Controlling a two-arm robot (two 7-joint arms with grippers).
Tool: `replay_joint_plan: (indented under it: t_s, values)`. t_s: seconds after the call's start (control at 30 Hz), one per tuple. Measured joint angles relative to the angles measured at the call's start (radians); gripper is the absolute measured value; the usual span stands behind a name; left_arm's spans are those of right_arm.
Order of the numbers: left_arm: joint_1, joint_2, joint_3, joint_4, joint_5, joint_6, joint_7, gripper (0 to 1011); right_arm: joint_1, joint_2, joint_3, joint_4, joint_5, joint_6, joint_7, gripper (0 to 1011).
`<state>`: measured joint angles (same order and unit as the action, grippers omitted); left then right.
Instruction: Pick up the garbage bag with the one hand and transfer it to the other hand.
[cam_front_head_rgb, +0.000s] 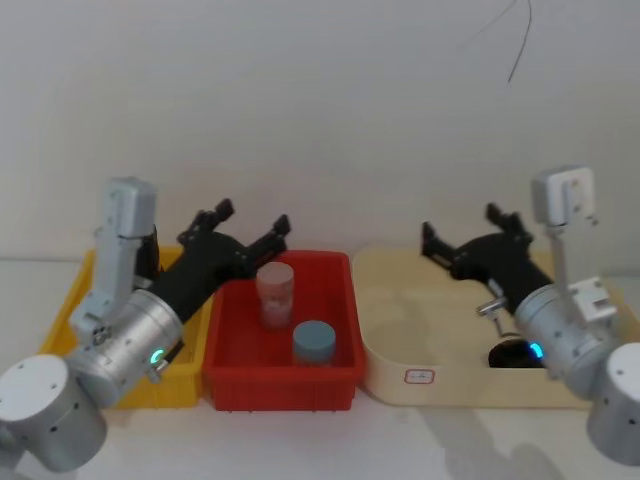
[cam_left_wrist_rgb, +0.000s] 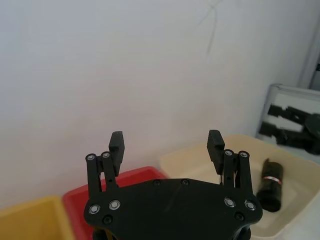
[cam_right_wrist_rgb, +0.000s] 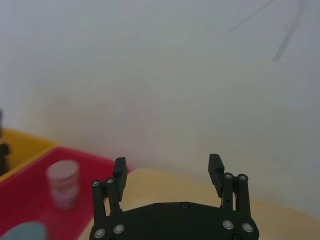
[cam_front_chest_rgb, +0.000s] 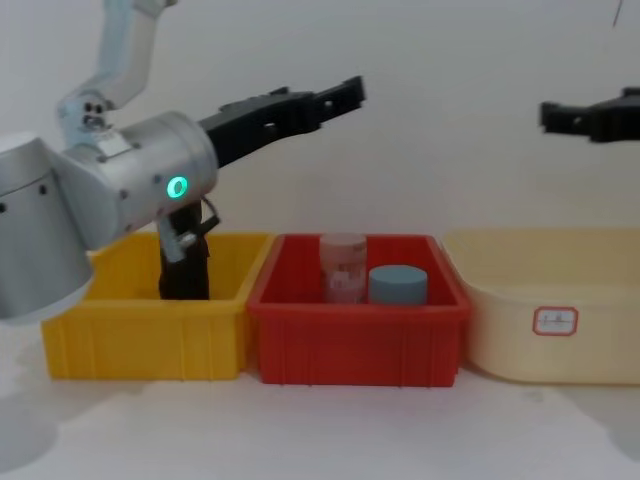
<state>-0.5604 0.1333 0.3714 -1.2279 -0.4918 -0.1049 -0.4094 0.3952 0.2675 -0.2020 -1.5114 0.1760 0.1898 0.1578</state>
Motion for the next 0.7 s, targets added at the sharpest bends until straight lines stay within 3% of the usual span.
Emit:
replay_joint_plan:
  t_s: [0.7]
  values:
    - [0.065, 0.037, -0.048, -0.073, 0.02, -0.017, 0.069, 1000, -0.006, -0.031, -0.145, 0.043, 0.047, 0.076, 0.184, 1001]
